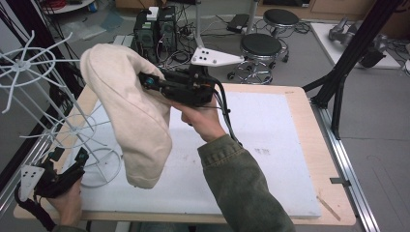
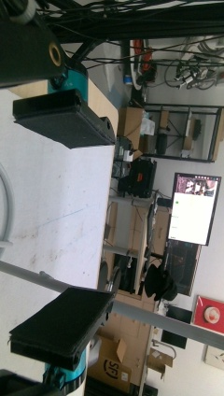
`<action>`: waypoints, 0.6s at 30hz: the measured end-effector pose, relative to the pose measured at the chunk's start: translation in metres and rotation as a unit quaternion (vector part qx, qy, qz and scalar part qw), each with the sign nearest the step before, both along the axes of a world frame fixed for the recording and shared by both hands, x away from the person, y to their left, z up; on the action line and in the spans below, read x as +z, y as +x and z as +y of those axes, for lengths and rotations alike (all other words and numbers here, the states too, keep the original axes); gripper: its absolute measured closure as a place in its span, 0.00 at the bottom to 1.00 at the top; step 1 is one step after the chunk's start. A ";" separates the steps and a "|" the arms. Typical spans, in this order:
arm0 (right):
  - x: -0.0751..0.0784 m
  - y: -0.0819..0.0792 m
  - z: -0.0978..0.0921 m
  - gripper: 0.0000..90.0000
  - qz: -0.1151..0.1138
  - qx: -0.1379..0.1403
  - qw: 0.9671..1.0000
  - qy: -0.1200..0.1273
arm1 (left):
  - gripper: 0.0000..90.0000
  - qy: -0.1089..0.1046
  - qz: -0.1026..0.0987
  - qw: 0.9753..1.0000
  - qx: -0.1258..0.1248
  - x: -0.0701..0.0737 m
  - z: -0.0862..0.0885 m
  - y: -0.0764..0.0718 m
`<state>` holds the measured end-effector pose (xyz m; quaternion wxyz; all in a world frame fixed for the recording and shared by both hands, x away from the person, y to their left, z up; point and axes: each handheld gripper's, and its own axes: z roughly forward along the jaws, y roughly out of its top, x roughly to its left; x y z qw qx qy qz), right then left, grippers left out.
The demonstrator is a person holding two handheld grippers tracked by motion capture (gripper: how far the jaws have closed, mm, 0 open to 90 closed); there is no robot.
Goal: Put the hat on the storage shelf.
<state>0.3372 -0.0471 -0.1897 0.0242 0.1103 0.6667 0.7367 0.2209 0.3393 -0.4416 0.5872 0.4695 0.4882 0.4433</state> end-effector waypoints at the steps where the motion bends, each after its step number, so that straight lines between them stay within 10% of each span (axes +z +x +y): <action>1: 0.004 0.000 0.003 0.86 -0.003 0.000 1.000 -0.002 | 0.23 -0.001 0.000 1.000 0.000 0.000 0.000 0.000; 18: 0.043 0.032 0.049 0.85 -0.027 -0.034 0.999 -0.024 | 0.24 -0.009 -0.002 1.000 0.001 0.000 0.001 -0.001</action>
